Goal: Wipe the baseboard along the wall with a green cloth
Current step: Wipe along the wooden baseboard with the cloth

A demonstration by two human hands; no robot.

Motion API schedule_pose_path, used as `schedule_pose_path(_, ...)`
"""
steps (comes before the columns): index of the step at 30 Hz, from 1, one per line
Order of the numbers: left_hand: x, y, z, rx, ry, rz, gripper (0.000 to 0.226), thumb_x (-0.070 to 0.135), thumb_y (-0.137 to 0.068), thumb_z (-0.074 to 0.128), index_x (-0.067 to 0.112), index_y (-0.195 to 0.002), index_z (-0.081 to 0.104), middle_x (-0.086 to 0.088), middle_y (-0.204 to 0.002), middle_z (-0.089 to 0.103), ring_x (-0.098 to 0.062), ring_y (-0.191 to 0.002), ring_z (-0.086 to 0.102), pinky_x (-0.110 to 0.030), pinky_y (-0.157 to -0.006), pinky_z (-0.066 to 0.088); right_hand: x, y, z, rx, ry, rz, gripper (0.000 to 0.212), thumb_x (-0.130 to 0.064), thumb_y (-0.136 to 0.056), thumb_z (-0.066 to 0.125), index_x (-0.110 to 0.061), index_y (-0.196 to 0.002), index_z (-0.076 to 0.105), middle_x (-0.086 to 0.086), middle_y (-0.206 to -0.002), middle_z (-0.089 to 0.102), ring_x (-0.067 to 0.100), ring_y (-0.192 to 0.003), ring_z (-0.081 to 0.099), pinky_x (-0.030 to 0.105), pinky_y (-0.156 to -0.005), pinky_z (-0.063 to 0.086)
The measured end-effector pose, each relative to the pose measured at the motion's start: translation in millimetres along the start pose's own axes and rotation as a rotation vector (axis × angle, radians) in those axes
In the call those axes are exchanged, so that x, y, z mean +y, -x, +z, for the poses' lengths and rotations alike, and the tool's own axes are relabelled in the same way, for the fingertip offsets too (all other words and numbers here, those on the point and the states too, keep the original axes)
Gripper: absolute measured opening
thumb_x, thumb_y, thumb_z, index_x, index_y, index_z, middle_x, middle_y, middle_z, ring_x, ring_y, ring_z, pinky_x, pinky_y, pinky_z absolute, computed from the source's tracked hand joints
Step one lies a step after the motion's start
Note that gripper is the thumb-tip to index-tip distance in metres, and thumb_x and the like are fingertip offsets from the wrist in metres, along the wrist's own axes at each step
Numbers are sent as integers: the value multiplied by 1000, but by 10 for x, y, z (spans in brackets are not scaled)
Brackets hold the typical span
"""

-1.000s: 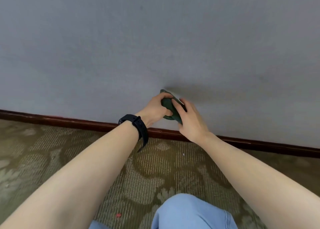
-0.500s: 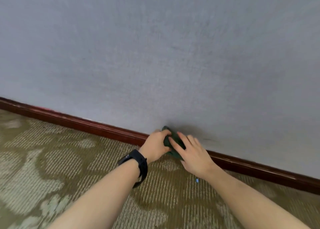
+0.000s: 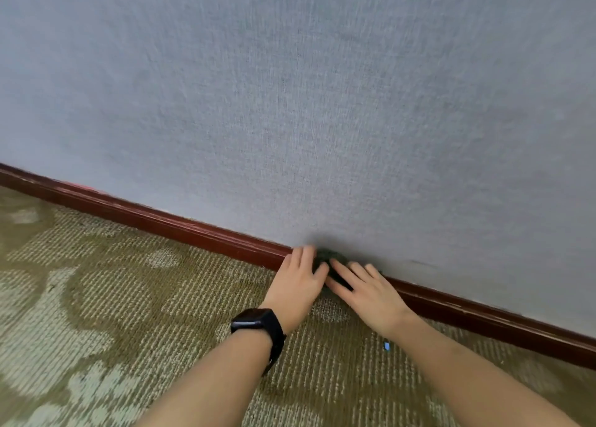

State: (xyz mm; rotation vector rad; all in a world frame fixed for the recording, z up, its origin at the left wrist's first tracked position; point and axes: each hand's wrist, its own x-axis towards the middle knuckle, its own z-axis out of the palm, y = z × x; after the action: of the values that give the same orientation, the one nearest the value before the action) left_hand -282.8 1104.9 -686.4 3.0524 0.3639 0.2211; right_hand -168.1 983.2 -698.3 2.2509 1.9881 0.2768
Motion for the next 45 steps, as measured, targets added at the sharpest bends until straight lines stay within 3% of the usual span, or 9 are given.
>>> schedule_pose_path(5,-95,-34,-6,18,-219,346,16,10,-72,60,10,-85,71,-11,-100,71,-26,-89,67,-30,-75,57,110,-112,100,7,24,-122,54,-16,-33,93,-17,-84,77,6,-102,75,20,-83,72,28,-68,60)
schedule_pose_path(9,-189,-90,66,-33,-259,371,40,11,-81,30,13,-86,69,-8,-97,71,-24,-86,67,-32,-74,58,124,-181,256,24,7,-155,57,-19,-25,95,-18,-79,78,6,-96,77,19,-80,74,29,-66,60)
schedule_pose_path(13,-228,-71,106,-63,-230,370,16,15,-84,55,13,-88,71,-15,-103,70,-29,-92,66,-34,-73,58,115,-151,238,84,-10,-193,18,-18,-64,67,-16,-78,79,8,-93,77,22,-75,75,30,-58,60)
schedule_pose_path(17,-140,-42,55,-295,-193,263,32,20,-99,40,12,-128,49,-27,-141,37,-38,-127,39,-47,-103,39,101,-75,152,59,44,-149,28,-21,-69,57,-8,-82,78,17,-96,75,30,-76,74,35,-58,60)
schedule_pose_path(21,-85,-74,42,-354,-336,278,45,14,-90,53,16,-134,41,-28,-145,27,-38,-133,29,-45,-107,34,103,-9,255,-35,-65,-83,36,-12,-91,55,-3,-125,56,25,-140,45,41,-119,52,47,-98,45)
schedule_pose_path(25,-122,-36,59,-462,-464,291,54,17,-91,54,13,-141,33,-28,-153,9,-36,-142,12,-43,-115,23,148,0,312,-66,-81,-135,48,-6,-95,47,-10,-142,35,19,-154,19,33,-137,29,41,-112,29)
schedule_pose_path(33,-449,93,107,-420,-500,315,52,15,-94,45,7,-142,28,-27,-152,14,-36,-141,15,-42,-115,24,-42,-388,324,-66,-306,-91,44,-15,-98,46,-6,-141,36,13,-149,35,26,-134,36,35,-110,33)
schedule_pose_path(40,-727,257,154,-566,-505,131,70,20,-91,51,3,-146,12,-27,-154,4,-35,-143,5,-42,-117,15,-276,-904,429,-7,-287,-236,39,-22,-99,40,-6,-135,43,14,-138,46,29,-124,44,41,-100,40)
schedule_pose_path(45,-668,238,116,-547,-422,104,68,21,-88,51,10,-147,19,-23,-155,5,-31,-144,7,-39,-118,13,-165,-789,383,8,-146,-303,39,-8,-93,52,-1,-132,46,15,-146,35,29,-133,31,36,-106,38)
